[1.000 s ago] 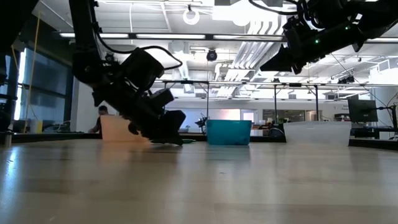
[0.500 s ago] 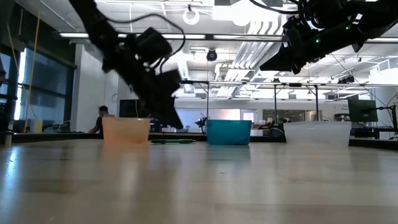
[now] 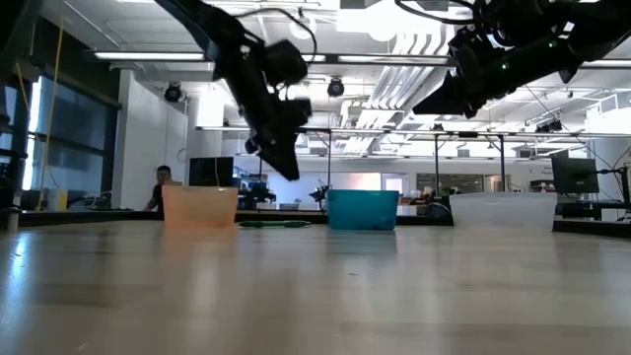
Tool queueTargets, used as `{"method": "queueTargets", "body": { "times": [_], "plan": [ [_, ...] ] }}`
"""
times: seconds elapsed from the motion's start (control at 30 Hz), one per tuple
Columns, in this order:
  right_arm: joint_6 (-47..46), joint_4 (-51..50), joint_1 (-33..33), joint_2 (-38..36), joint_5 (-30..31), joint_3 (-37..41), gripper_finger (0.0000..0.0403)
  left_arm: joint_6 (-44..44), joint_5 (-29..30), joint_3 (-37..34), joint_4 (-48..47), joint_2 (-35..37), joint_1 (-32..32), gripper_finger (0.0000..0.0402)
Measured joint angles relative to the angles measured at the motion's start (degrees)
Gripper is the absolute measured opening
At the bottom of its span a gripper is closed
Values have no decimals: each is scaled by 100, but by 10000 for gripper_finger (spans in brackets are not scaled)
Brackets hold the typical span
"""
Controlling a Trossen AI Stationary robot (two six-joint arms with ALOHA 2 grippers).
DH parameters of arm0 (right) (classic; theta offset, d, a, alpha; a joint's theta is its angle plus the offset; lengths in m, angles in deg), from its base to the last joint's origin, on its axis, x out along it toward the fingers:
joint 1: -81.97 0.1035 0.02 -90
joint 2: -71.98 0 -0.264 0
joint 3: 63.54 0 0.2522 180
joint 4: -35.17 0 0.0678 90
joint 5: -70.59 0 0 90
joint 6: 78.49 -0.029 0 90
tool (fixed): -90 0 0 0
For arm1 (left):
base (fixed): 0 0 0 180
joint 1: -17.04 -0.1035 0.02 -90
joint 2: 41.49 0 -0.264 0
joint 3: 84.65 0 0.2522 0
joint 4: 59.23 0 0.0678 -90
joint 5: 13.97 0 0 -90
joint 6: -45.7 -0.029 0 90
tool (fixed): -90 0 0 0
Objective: Sort crayons/erasers/pens/pencils in bins
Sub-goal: Put the green pen into the yellow transparent bin, then put the green pen into the yellow bin
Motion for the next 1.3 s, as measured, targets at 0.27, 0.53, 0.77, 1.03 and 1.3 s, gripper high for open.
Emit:
{"method": "queueTargets", "body": {
  "times": [0.27, 0.53, 0.77, 1.03, 1.3],
  "plan": [
    [1, -25, 1, 1, 0, 0, 0, -440, -217, 694, -545, -963, -313, 167],
    [100, -19, 92, 0, 2, 0, 0, -547, 14, 922, -830, -1441, -494, 161],
    [237, 25, 200, 0, 0, -2, 0, -683, 71, 927, -848, -1647, -606, 159],
    [240, 28, 223, 1, 0, -2, 0, -1203, -231, 918, -1090, -1704, -630, 122],
    [240, 28, 223, 0, 0, -2, 0, -1703, -158, 907, -1565, -1673, -470, 53]
  ]
}}
